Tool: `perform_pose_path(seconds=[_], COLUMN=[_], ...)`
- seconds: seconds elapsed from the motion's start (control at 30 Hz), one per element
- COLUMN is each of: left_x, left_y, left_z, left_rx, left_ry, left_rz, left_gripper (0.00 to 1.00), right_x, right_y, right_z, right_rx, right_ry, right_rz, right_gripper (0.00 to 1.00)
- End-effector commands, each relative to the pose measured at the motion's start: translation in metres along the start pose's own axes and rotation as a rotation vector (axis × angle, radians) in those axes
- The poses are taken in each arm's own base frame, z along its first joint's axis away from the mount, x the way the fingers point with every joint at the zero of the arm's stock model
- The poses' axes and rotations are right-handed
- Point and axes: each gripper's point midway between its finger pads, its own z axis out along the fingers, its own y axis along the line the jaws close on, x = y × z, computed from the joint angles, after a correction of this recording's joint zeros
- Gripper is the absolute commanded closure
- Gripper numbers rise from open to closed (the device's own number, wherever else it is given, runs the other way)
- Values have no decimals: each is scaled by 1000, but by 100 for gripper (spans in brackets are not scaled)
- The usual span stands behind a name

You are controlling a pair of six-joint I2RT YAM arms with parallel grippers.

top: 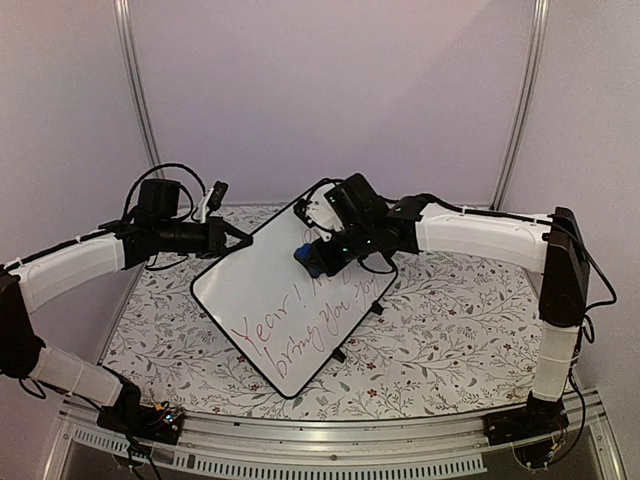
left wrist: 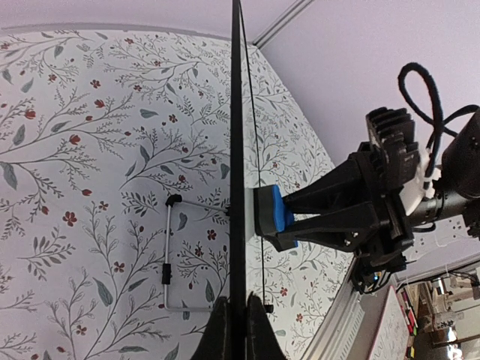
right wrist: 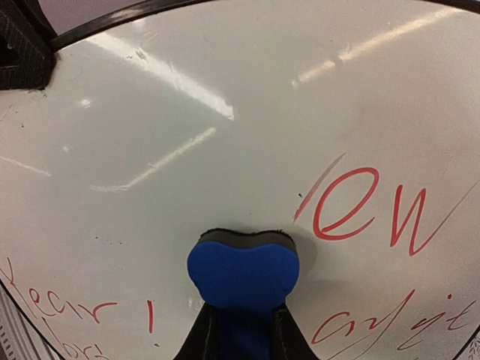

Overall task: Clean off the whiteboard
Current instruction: Erase the whiteboard at the center of the board.

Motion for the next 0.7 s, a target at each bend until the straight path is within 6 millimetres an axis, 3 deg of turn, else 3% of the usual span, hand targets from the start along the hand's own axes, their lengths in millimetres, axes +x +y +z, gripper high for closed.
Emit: perform_pose_path(seconds=[0.0,0.67], left_x=[-4,-4], left_y=[-21,-20], left_z=[0,0], left_rx=[80,78], left_ry=[2,2], left_rz=[70,69], left_gripper=[100,100], right_x=[51,55], right_y=[2,2], right_z=[9,0], right_rx=[5,14], right_ry=[157,158], right_rz=[11,8], right_gripper=[96,96])
